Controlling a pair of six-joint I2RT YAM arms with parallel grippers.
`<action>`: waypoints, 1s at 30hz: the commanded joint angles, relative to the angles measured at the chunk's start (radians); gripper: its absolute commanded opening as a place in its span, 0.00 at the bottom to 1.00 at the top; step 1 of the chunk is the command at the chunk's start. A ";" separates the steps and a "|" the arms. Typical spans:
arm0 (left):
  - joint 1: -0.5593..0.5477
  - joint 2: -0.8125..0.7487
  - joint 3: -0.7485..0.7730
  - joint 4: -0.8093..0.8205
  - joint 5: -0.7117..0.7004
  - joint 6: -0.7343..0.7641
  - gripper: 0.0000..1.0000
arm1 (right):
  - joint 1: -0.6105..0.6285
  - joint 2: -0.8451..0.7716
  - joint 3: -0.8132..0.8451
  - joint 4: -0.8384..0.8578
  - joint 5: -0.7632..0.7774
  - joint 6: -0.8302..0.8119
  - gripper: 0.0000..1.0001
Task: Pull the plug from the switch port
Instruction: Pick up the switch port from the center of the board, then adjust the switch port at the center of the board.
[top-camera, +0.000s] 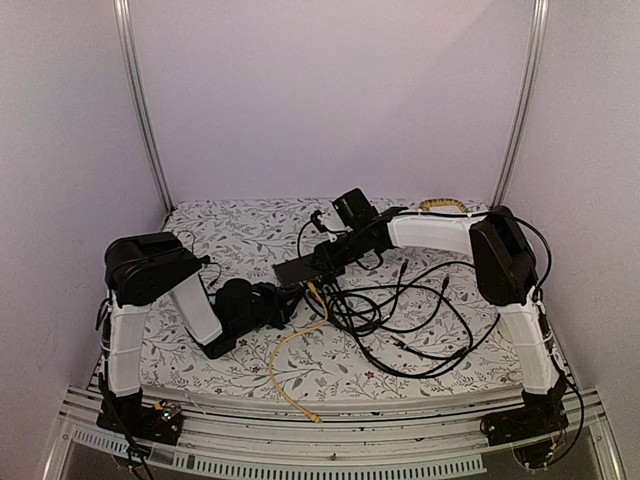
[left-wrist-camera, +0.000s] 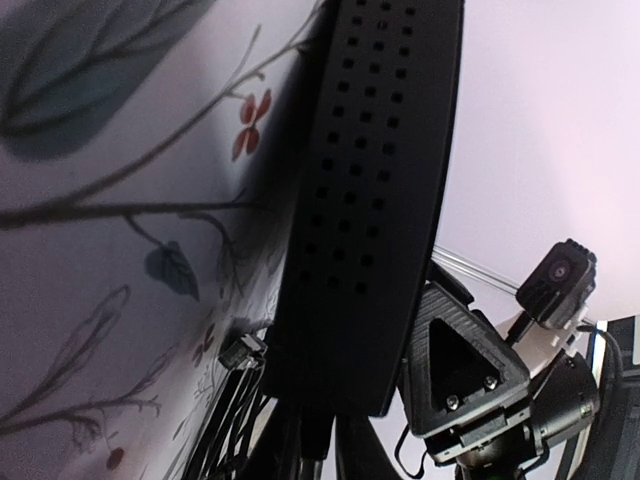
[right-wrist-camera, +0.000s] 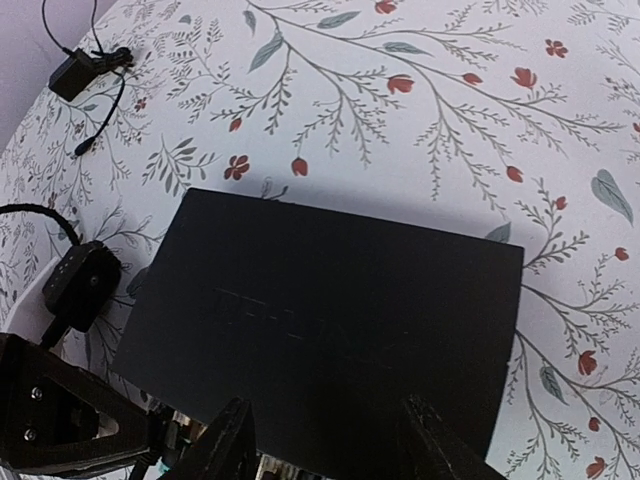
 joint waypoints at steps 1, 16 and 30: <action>0.022 0.116 -0.101 -0.386 0.021 -0.009 0.13 | 0.038 -0.065 -0.012 0.000 0.004 -0.033 0.51; 0.025 0.124 -0.110 -0.360 0.024 0.003 0.11 | 0.086 -0.132 -0.140 -0.033 0.150 -0.029 0.47; 0.026 0.125 -0.119 -0.345 0.024 0.006 0.10 | 0.114 -0.070 -0.079 -0.062 0.184 -0.049 0.46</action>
